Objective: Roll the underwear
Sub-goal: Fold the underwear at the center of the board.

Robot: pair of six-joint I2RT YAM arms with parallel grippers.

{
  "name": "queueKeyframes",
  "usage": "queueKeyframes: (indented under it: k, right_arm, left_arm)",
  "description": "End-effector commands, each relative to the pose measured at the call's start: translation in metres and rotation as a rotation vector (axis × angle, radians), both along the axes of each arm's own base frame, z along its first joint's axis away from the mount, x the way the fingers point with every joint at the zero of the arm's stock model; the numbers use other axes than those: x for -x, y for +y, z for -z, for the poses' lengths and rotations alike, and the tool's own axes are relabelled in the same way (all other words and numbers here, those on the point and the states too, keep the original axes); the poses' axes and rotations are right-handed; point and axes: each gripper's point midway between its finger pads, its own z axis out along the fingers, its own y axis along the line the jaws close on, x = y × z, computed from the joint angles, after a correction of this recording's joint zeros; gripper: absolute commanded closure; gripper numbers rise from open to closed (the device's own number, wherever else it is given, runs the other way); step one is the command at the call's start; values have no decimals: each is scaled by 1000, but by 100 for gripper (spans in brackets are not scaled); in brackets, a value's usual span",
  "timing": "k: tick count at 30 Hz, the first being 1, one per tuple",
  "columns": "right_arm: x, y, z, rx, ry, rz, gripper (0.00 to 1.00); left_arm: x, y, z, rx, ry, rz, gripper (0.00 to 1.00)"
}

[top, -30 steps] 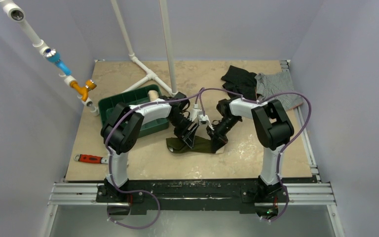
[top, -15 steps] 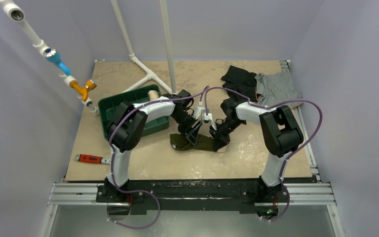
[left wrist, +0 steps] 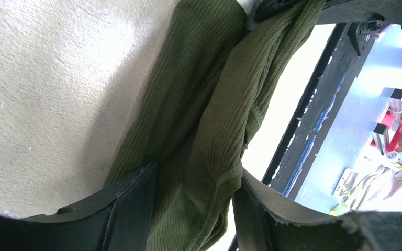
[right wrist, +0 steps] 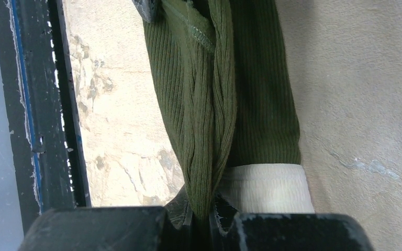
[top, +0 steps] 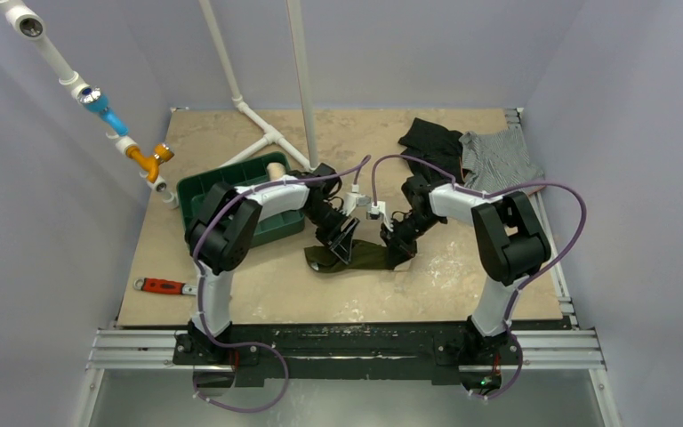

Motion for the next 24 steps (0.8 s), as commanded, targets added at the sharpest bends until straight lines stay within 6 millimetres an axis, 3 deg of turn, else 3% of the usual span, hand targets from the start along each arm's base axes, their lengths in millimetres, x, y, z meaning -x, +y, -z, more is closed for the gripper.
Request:
queueKeyframes:
  k: [1,6,15,24]
  right_arm:
    - [-8,-9,11,60,16,44,100]
    - [-5,-12,18,91,68,31,100]
    - [-8,-15,18,130,117,9,100]
    - [-7,-17,19,150,141,4,100]
  left_arm:
    - [5,4,-13,48,-61,65,49]
    - [1,5,-19,66,-65,44,52]
    - [0,15,-33,99,-81,27,44]
    - [-6,29,-40,124,-122,-14,43]
